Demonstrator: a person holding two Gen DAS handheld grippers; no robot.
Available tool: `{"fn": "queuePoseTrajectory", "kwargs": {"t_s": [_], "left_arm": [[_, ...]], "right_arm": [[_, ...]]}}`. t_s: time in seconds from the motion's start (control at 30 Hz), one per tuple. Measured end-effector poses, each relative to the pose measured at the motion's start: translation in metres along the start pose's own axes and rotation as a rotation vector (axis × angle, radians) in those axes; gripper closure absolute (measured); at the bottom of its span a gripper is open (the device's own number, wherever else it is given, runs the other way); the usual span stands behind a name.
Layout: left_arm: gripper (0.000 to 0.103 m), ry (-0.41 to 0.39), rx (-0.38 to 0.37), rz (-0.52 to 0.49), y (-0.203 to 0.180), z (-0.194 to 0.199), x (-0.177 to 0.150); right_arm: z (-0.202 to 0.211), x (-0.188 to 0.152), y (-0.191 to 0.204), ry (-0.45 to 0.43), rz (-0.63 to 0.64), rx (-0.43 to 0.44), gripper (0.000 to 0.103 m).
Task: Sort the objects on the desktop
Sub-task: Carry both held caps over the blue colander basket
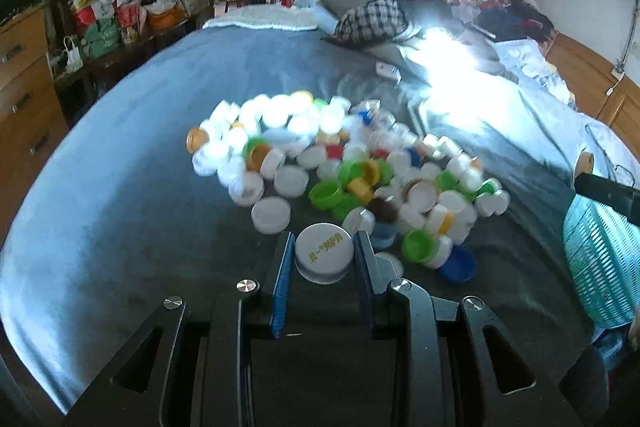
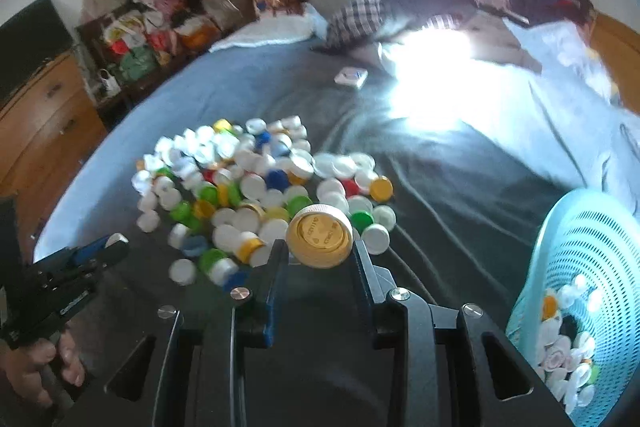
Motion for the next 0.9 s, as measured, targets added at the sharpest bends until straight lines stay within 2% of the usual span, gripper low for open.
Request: {"fn": "queuePoseTrajectory", "kwargs": {"t_s": [0.3,0.57,0.9], "left_arm": [[0.078,-0.025,0.014,-0.096,-0.064,0.031,0.028],[0.078,-0.036,-0.011,-0.196,-0.132,0.045,0.039],[0.078,-0.051,-0.061,-0.293,-0.206,0.052,0.059]], "right_arm": [[0.057,-0.004,-0.011,-0.078,-0.003,-0.009,0.069],[0.098,-0.01,-0.047,-0.125,-0.047,-0.05,0.069],[0.129,-0.012,-0.09,-0.158,-0.09,-0.105,0.069]]}}
Point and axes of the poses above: each gripper's, at about its wrist camera, not at the fingertips, and z roughly against the way its jaws point, y to its left, x to its top, the point moved 7 cm from there along -z, roughly the way its jaws point, and after that the axes turned 7 degrees about y, right-handed, at the moved point
